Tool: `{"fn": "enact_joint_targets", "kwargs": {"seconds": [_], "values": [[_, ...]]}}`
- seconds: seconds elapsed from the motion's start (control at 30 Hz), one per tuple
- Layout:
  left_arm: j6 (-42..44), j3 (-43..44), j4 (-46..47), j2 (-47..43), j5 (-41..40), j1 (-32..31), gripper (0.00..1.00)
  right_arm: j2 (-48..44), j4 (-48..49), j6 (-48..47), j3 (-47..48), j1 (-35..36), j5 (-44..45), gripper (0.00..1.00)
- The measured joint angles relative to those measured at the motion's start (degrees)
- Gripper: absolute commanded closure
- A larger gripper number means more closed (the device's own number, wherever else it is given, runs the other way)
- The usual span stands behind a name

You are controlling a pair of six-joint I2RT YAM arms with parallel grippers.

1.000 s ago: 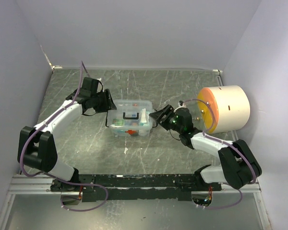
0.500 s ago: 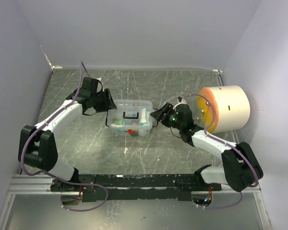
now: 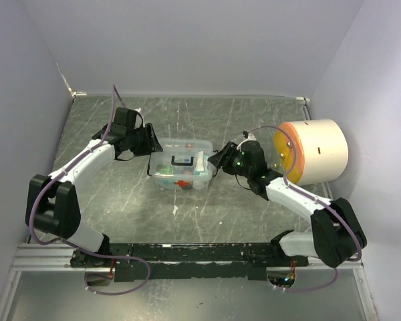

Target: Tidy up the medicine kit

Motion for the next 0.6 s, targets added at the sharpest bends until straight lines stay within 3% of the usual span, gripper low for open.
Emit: {"fn": "enact_joint_targets", "kwargs": {"seconds": [0.4, 0.6], "values": [[0.0, -0.3, 0.5, 0.0, 0.3, 0.1, 0.43, 0.2, -10.6, -2.5, 6.1, 5.9, 11.0, 0.61], [0.0, -0.3, 0.6, 0.0, 0.4, 0.1, 0.43, 1.4, -15.8, -3.8, 9.8, 8.6, 16.9, 0.47]]}}
